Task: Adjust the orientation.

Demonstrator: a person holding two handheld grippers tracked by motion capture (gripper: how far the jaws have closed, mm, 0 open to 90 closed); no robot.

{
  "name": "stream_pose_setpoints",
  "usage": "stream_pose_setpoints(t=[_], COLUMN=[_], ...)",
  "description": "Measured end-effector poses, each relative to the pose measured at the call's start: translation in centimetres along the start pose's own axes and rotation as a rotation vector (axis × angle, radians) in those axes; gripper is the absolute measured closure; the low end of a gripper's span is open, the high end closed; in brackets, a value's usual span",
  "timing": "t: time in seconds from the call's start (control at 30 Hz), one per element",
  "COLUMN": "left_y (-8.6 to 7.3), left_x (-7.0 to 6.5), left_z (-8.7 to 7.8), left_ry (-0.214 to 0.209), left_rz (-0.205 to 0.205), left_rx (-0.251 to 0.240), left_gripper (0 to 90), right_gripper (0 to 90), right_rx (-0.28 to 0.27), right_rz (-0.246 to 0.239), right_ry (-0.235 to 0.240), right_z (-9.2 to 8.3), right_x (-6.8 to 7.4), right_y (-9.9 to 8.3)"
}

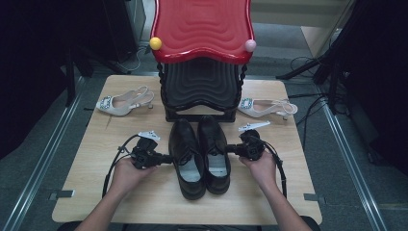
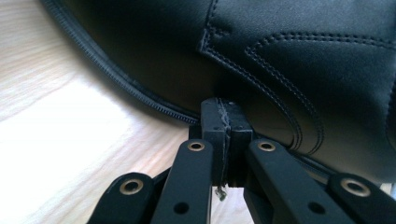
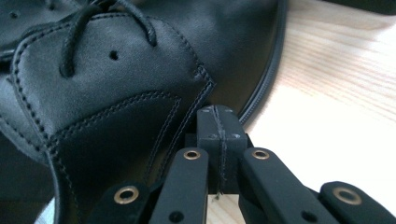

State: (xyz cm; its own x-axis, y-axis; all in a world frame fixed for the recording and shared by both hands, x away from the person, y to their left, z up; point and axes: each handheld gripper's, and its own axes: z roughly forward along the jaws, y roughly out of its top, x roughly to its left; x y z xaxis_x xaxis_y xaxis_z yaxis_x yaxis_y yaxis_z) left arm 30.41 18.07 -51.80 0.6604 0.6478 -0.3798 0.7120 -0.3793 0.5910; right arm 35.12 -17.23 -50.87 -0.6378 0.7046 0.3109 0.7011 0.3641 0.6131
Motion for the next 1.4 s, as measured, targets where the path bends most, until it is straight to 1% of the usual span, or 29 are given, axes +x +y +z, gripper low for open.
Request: stream_pose_setpoints(t=[0.03, 0.1, 0.17, 0.2, 0.3, 0.37, 0.5, 0.53, 0.6, 0.67, 0.7, 0.77, 0.83, 0.9, 0.97, 1.03, 1.1, 1.13, 1.2, 1.27, 1.4], left_y=[0.0, 0.0, -0.1, -0.1, -0.1, -0.1, -0.2, -0.3, -0.4, -0.5, -0.5, -0.5, -0.6, -0.7, -0.9, -1.0, -1.0, -1.1, -1.1, -1.1, -1.1], left_x=[-0.2, -0.1, -0.1, -0.2, -0.8, -1.3, -1.6, -1.6, -1.5, -1.6, -1.6, -1.5, -1.3, -1.1, -0.8, -0.7, -0.4, -0.3, -0.2, 0.0, 0.5], left_z=[0.0, 0.0, 0.1, 0.1, 0.3, 0.5, 0.7, 0.8, 0.6, 0.3, 0.1, -0.6, -0.9, -1.3, -1.7, -2.0, -2.4, -2.5, -2.8, -3.1, -3.5], left_ry=[0.009, 0.001, -0.005, -0.009, -0.031, -0.039, -0.069, -0.060, -0.066, -0.046, -0.052, -0.058, -0.052, -0.042, -0.037, -0.030, -0.027, -0.017, 0.014, 0.028, 0.037], left_rz=[0.001, -0.009, -0.020, -0.018, 0.002, 0.022, 0.031, 0.034, 0.047, 0.066, 0.069, 0.058, 0.046, 0.021, 0.009, -0.003, -0.018, -0.025, -0.024, -0.022, -0.029], left_rx=[-0.001, -0.003, -0.006, -0.003, 0.006, 0.013, 0.011, 0.009, 0.016, 0.004, -0.010, -0.041, -0.047, -0.050, -0.057, -0.062, -0.067, -0.069, -0.079, -0.083, -0.098], left_gripper=[90.0, 90.0, 90.0, 90.0, 90.0, 90.0, 90.0, 90.0, 90.0, 88.7, 88.0, 85.7, 84.0, 80.4, 76.7, 72.9, 68.0, 65.8, 62.0, 58.7, 54.8], right_gripper=[90.0, 90.0, 90.0, 90.0, 90.0, 90.0, 90.0, 90.0, 89.2, 86.7, 86.4, 85.6, 84.5, 83.1, 81.3, 80.3, 78.9, 78.3, 77.3, 77.0, 75.9], right_rx=[0.000, 0.000, 0.000, -0.001, -0.015, -0.031, -0.060, -0.061, -0.057, -0.062, -0.067, -0.079, -0.088, -0.094, -0.103, -0.103, -0.104, -0.106, -0.109, -0.115, -0.116], right_rz=[-0.002, 0.005, 0.001, -0.002, 0.002, 0.011, 0.014, 0.012, 0.009, 0.003, 0.003, 0.008, 0.013, 0.019, -0.001, -0.010, -0.008, -0.010, -0.007, 0.000, 0.003], right_ry=[-0.001, 0.005, 0.004, -0.003, -0.018, -0.017, -0.023, -0.025, -0.025, -0.030, -0.027, -0.018, 0.000, 0.012, 0.005, 0.002, 0.003, 0.006, 0.011, 0.015, 0.009], right_z=[0.0, 0.0, 0.0, 0.0, -0.2, -0.4, -0.8, -0.8, -0.8, -0.9, -1.0, -1.3, -1.5, -1.7, -1.9, -2.0, -2.1, -2.2, -2.5, -2.7, -3.2], right_x=[0.0, -0.1, -0.1, -0.1, -0.2, -0.4, -0.5, -0.5, -0.6, -0.6, -0.7, -0.7, -0.8, -0.7, -0.5, -0.4, -0.3, -0.3, -0.2, -0.1, 0.1], right_y=[0.0, 0.0, 0.1, 0.1, 0.2, 0.2, 0.3, 0.3, 0.4, 0.5, 0.6, 0.7, 0.8, 0.9, 1.0, 1.1, 1.2, 1.3, 1.3, 1.4, 1.5])
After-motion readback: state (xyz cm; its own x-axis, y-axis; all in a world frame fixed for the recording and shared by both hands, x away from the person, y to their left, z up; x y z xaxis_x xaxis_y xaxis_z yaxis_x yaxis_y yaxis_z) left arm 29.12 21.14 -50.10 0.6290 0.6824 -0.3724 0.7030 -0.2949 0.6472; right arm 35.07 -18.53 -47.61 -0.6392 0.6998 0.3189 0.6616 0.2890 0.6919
